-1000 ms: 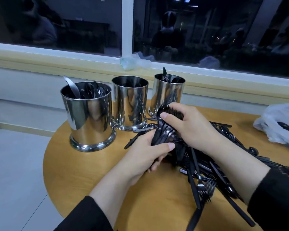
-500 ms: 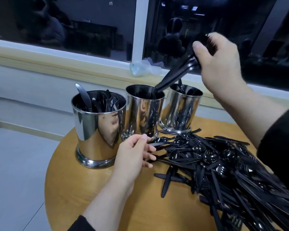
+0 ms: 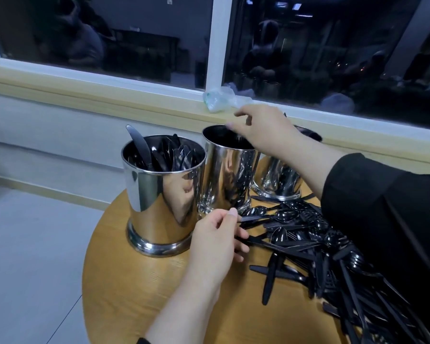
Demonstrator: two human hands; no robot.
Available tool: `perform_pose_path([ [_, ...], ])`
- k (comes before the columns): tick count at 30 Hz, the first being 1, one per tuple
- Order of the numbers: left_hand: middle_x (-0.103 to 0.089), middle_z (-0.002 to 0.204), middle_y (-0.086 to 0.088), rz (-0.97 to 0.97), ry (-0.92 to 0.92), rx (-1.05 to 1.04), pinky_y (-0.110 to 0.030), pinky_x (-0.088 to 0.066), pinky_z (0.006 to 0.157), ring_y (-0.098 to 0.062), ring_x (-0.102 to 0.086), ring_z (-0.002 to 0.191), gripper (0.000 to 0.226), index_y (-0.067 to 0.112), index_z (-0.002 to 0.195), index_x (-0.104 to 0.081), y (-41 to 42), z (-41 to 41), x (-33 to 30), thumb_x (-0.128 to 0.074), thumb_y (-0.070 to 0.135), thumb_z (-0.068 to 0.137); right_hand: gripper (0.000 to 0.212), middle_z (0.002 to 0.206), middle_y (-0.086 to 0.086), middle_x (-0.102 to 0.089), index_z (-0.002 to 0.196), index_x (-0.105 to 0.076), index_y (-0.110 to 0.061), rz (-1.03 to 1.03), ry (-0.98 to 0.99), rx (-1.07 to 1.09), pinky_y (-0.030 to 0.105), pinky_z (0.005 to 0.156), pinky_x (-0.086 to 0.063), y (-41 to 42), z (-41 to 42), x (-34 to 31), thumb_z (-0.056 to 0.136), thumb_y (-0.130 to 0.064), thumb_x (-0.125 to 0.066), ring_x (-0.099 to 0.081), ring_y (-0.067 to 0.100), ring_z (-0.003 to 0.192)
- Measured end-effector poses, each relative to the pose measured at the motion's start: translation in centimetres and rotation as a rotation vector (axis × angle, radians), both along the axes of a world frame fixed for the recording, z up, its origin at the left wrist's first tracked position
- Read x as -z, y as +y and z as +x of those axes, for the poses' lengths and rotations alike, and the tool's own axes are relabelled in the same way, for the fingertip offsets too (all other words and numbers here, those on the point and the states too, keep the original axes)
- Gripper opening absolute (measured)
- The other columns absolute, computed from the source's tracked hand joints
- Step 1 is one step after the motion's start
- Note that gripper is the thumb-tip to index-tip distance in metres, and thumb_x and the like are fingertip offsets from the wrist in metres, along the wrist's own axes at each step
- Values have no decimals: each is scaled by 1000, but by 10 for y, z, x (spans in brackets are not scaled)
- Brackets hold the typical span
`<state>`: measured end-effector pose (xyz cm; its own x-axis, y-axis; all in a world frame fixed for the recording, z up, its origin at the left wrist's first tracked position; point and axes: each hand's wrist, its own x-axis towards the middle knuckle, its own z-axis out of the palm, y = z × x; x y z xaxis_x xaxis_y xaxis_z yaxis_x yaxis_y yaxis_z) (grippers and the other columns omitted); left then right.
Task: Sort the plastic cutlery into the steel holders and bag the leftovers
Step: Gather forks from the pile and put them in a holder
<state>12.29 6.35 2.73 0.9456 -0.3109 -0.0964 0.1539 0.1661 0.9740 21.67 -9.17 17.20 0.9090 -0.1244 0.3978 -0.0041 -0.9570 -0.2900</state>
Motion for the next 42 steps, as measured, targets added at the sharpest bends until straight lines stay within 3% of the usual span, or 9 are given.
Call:
perform_pose_path([
  [5,-69,72,-5,25,-32,5,-28,-49,48,-19,-61,58,28,11,95,-68,0,-1,-1,-51,29,108,45,70,6,-54,78,-56,-10,99,-190,26,34,59,-33,-21,-33,10,106,-40,-39,-51,27,72],
  [12,-66,65,3,334,-446,1,-32,-46,59,-10,-54,56,30,23,78,-63,-8,-22,6,-53,36,104,31,88,-2,-70,99,-73,-16,210,-189,61,32,75,-44,-55,-171,61,104,-36,-50,-60,15,84],
  [18,-58,64,5,455,-657,96,-34,-41,61,-11,-50,60,25,28,81,-59,-37,-78,10,-54,36,103,22,88,-18,-66,98,-73,-27,281,-162,156,8,74,-40,-75,-314,118,103,-31,-52,-62,0,90],
  [22,-55,66,12,589,-758,169,-37,-49,64,-7,-53,67,23,32,82,-59,-54,-117,18,-55,41,103,20,87,-13,-67,96,-73,-23,293,-136,215,31,77,-51,-82,-370,159,101,-29,-55,-63,6,86],
  [24,-57,67,14,635,-780,189,-36,-50,65,-4,-54,69,25,34,80,-58,-58,-128,20,-55,45,102,19,84,-9,-65,94,-73,-23,272,-160,214,38,73,-51,-83,-380,170,100,-30,-56,-62,9,81],
  [28,-62,67,9,699,-748,223,-43,-55,68,-11,-59,67,24,33,83,-61,-55,-141,22,-59,51,98,10,82,-10,-58,95,-71,-21,151,-170,152,34,72,-47,-78,-383,174,97,-28,-64,-55,12,79],
  [34,-59,71,6,798,-828,325,-43,-53,69,-8,-55,69,13,40,94,-58,-53,-152,26,-66,51,93,41,105,-11,-57,124,-64,-31,-58,31,56,40,84,-44,-75,-375,182,93,-55,-54,-52,17,100],
  [37,-56,77,10,860,-876,338,-40,-52,74,-9,-54,78,10,39,99,-62,-54,-153,27,-68,45,93,43,110,-12,-54,130,-62,-34,-96,45,27,37,84,-38,-67,-369,183,91,-51,-59,-48,16,101],
  [42,-55,77,10,852,-863,323,-37,-51,73,-9,-54,79,10,32,104,-68,-52,-151,29,-68,35,95,24,109,-11,-55,118,-72,-31,-80,29,43,38,83,-36,-64,-362,188,96,-39,-64,-49,20,100],
])
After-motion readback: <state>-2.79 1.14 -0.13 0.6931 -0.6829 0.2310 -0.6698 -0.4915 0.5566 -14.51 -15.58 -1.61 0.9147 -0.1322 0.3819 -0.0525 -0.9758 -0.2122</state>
